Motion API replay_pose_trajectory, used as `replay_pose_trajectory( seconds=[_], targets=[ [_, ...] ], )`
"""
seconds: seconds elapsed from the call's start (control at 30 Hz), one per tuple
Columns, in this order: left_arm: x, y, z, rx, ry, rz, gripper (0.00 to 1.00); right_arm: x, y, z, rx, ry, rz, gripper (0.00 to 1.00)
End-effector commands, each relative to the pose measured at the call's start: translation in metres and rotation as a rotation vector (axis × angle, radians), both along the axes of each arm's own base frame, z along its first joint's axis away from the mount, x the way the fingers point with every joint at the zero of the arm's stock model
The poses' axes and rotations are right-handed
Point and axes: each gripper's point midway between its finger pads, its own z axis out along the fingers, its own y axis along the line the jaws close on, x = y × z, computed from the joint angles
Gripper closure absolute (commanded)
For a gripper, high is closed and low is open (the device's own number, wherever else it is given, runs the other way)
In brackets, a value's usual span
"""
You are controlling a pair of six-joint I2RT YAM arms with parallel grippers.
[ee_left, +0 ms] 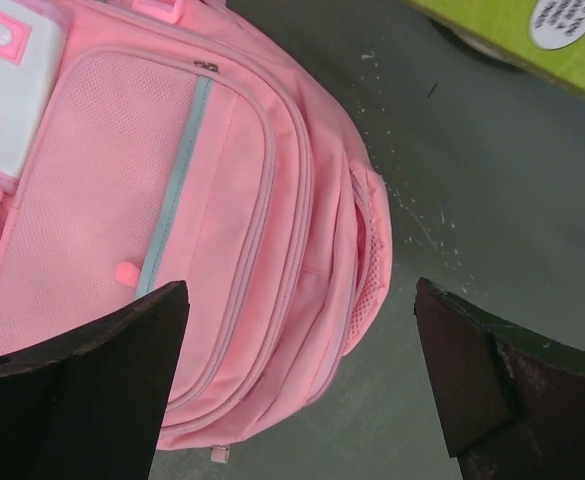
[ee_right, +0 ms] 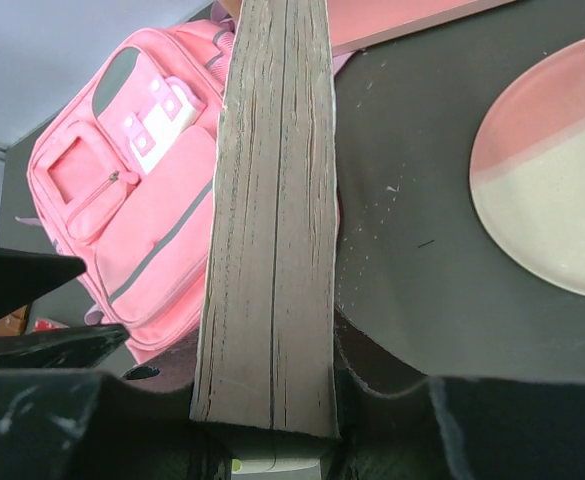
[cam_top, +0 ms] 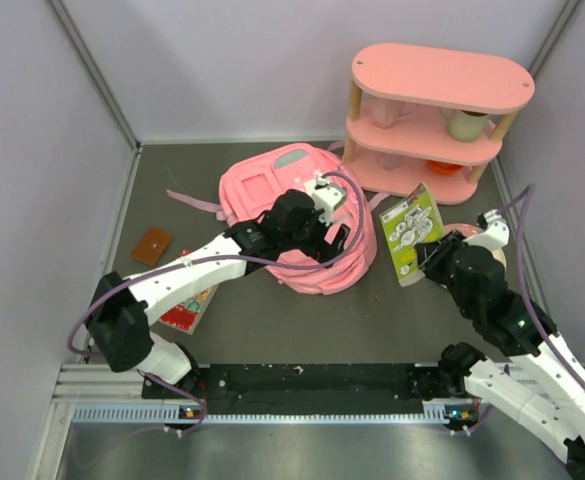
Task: Pack the student bag
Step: Pick up the book from the center of the board, then place the book in the student bag.
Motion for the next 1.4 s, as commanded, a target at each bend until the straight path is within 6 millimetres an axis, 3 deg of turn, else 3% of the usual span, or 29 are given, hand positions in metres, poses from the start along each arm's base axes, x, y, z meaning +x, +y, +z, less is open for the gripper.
replay_pose_trajectory(
  seconds=[0.0,0.13,0.3,0.57,0.83,1.1,1.23,1.37],
  targets=[
    [0.021,0.001,0.007,0.056,-0.062,0.044,0.01,0.003,-0.007,0.031,0.076,-0.099,-0.051,1.0],
    [0.027,-0.003,0.008,0.071,-0.075,0.043,0.02,-0.004,-0.013,0.04,0.097,-0.115,-0.059,1.0],
    [0.027,-0.011,-0.005,0.108,-0.045,0.003,0.08,-0.01,-0.024,0.035,0.106,-0.123,-0.095,1.0],
    [-0.006,-0.026,-0.04,0.117,0.095,-0.163,0.14,-0.01,-0.025,0.031,0.091,-0.109,-0.101,1.0],
    [-0.015,-0.03,-0.076,0.163,0.179,-0.218,0.25,-0.007,-0.016,0.022,0.098,-0.074,-0.082,1.0],
    [-0.02,-0.032,-0.097,0.198,0.238,-0.235,0.31,-0.007,-0.015,0.02,0.106,-0.067,-0.08,1.0],
    [-0.019,-0.032,-0.108,0.224,0.258,-0.224,0.47,-0.007,-0.015,0.019,0.104,-0.064,-0.082,1.0],
    [-0.02,-0.036,-0.108,0.225,0.285,-0.242,0.53,-0.007,-0.015,0.018,0.101,-0.063,-0.08,1.0]
  ],
)
